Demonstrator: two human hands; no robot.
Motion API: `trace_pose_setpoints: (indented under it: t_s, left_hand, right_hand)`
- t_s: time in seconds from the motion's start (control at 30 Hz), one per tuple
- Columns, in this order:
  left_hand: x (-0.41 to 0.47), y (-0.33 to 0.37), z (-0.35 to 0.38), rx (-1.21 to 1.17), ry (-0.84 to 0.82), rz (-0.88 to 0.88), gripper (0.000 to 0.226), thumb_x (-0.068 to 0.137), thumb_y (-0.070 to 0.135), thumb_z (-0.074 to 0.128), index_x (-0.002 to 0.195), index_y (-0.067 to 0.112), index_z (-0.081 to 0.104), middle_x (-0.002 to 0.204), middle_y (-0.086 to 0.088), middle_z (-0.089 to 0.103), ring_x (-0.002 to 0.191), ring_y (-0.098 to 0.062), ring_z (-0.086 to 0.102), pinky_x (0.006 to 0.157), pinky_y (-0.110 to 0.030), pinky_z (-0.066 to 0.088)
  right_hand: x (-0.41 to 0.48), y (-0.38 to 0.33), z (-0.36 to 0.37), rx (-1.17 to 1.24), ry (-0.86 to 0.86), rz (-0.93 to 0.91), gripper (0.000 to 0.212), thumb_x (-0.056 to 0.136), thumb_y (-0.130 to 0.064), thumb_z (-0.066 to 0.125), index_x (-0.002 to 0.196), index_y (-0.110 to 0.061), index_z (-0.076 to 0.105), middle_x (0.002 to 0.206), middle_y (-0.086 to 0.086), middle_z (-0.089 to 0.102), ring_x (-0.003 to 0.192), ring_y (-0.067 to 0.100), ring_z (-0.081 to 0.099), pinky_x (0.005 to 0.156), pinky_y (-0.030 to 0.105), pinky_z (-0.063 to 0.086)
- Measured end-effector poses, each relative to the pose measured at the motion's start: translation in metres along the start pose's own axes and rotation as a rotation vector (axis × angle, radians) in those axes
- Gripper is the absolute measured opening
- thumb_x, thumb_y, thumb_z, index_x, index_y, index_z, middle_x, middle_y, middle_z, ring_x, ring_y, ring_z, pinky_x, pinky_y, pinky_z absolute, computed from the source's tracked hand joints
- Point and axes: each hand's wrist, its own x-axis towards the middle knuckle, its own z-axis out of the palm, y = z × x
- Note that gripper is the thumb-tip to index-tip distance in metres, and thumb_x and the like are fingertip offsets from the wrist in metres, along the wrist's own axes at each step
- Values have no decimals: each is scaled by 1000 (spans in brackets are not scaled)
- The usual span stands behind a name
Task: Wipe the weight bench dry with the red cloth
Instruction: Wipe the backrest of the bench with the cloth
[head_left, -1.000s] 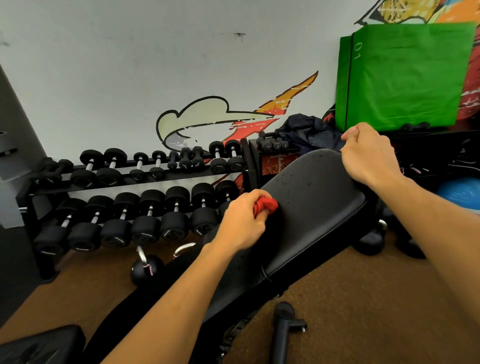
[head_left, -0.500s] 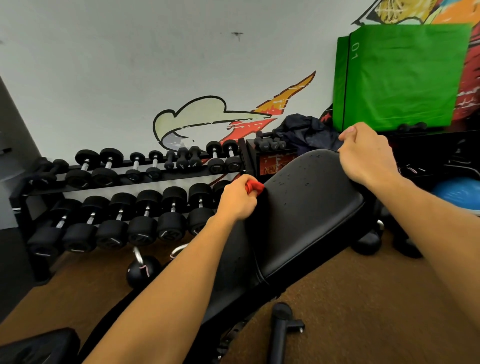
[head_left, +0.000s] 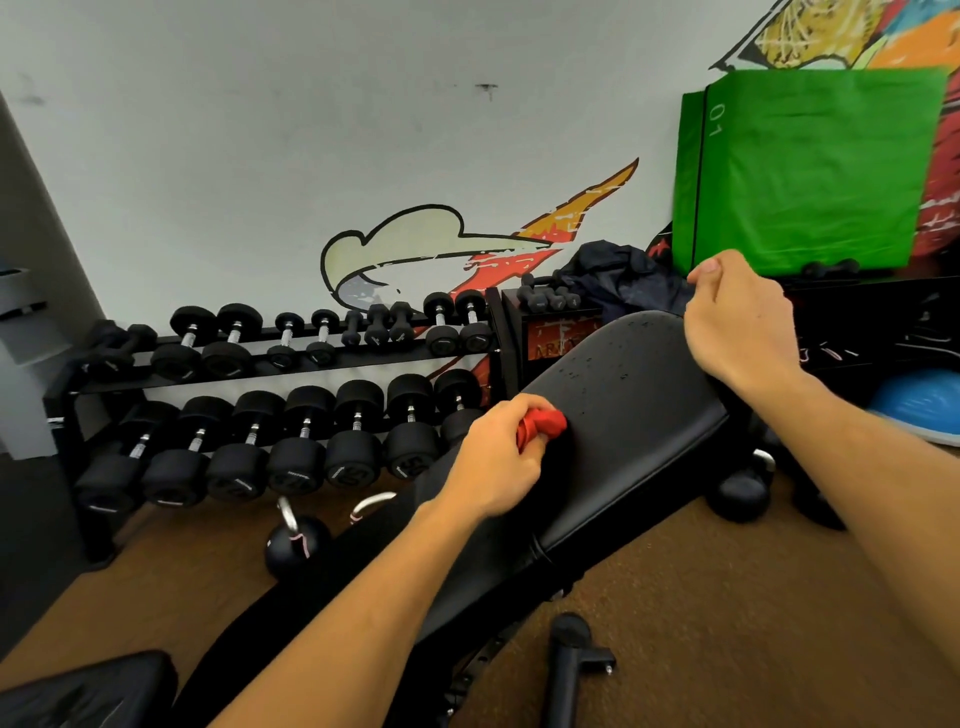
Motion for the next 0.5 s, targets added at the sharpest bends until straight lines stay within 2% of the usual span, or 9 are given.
trace_pose_setpoints:
  t_s: [0.07, 0.13, 0.2, 0.27, 0.3, 0.37, 0.43, 0.5]
  left_hand:
    - [-11, 6, -12, -34, -83, -38, 37, 86, 14, 68, 116, 36, 66, 115, 13, 70, 109, -6, 64, 101, -31, 50]
    - [-24, 15, -23, -125, -130, -115, 44, 77, 20, 67, 117, 37, 65, 119, 5, 67, 103, -7, 65, 93, -28, 53]
    - [-38, 23, -33, -206, -99, -177, 49, 75, 18, 69, 122, 32, 64, 126, -4, 57, 98, -6, 61, 83, -17, 49]
    - [-54, 28, -42, -256, -51, -217, 53, 80, 6, 71, 126, 30, 63, 128, 0, 49, 107, -3, 57, 83, -7, 45]
    - [-61, 29, -46, -301, -34, -232, 55, 81, 2, 71, 126, 32, 62, 126, 1, 50, 108, -4, 57, 86, -8, 45]
    - [-74, 32, -50, -470, 8, -283, 53, 81, 4, 78, 124, 32, 62, 120, -2, 60, 103, -11, 64, 92, -23, 52]
    - [-84, 38, -55, -667, 86, -376, 53, 77, 19, 88, 122, 26, 61, 114, -10, 69, 95, -21, 69, 87, -38, 54]
    - [-91, 45, -59, -856, 126, -450, 58, 74, 28, 90, 120, 15, 57, 108, -17, 72, 88, -25, 72, 81, -38, 55]
  right_hand:
    - [-5, -5, -3, -8, 39, -78, 36, 111, -30, 29, 118, -11, 58, 109, 20, 66, 99, 41, 57, 75, 40, 32]
    - [-11, -8, -6, 2, 90, -160, 32, 110, -28, 32, 117, -11, 58, 105, 16, 67, 97, 38, 57, 75, 38, 32]
    - [-24, -14, -10, 80, 118, -227, 26, 108, -29, 36, 117, -17, 57, 101, 9, 69, 96, 32, 59, 76, 38, 37]
    - [-48, -22, -11, 242, 87, -267, 20, 107, -31, 42, 115, -23, 58, 96, 3, 70, 89, 23, 62, 77, 38, 46]
    - [-64, -28, -10, 337, 46, -269, 15, 106, -30, 47, 114, -25, 59, 93, 0, 70, 85, 17, 63, 77, 37, 50]
    - [-100, -35, -8, 472, -127, -292, 13, 101, -22, 59, 113, -27, 60, 92, -7, 68, 81, 7, 63, 77, 32, 53]
    - [-135, -41, -7, 471, -375, -369, 33, 94, -17, 70, 121, -30, 57, 101, -11, 65, 91, 6, 63, 81, 28, 53]
    - [-162, -47, -6, 383, -561, -452, 56, 86, -25, 79, 133, -39, 51, 119, -19, 57, 112, 1, 56, 92, 19, 47]
